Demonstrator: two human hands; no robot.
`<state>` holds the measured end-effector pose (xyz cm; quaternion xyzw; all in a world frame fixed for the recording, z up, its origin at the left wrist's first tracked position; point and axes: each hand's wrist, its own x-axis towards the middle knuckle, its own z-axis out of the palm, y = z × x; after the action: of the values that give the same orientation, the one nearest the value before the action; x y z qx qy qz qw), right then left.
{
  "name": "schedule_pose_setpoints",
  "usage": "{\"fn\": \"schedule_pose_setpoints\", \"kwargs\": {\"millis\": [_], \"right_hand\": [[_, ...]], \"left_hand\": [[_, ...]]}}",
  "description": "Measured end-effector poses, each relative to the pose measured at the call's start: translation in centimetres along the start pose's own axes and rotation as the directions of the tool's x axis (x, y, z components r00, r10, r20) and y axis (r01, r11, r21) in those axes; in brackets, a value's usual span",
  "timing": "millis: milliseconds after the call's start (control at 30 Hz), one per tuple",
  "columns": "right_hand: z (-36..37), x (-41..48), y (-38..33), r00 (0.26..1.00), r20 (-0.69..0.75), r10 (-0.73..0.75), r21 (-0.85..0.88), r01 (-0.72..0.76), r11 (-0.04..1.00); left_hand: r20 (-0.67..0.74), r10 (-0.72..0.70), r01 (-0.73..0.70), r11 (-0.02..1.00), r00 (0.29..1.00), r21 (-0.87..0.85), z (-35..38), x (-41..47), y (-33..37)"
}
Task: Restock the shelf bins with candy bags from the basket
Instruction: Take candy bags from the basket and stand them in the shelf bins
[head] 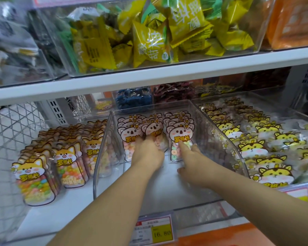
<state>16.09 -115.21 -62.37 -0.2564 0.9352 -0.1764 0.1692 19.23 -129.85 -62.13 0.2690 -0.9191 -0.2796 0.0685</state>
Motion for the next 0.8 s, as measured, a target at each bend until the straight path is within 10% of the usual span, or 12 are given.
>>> {"fn": "schedule_pose_setpoints", "kwargs": {"millis": [800], "right_hand": [[0.1, 1.0, 0.0, 0.995, -0.077, -0.064, -0.022, 0.063, 0.998]], "left_hand": [[0.158, -0.019, -0.031, 0.951, 0.987, 0.306, 1.1, -0.2, -1.6]]}}
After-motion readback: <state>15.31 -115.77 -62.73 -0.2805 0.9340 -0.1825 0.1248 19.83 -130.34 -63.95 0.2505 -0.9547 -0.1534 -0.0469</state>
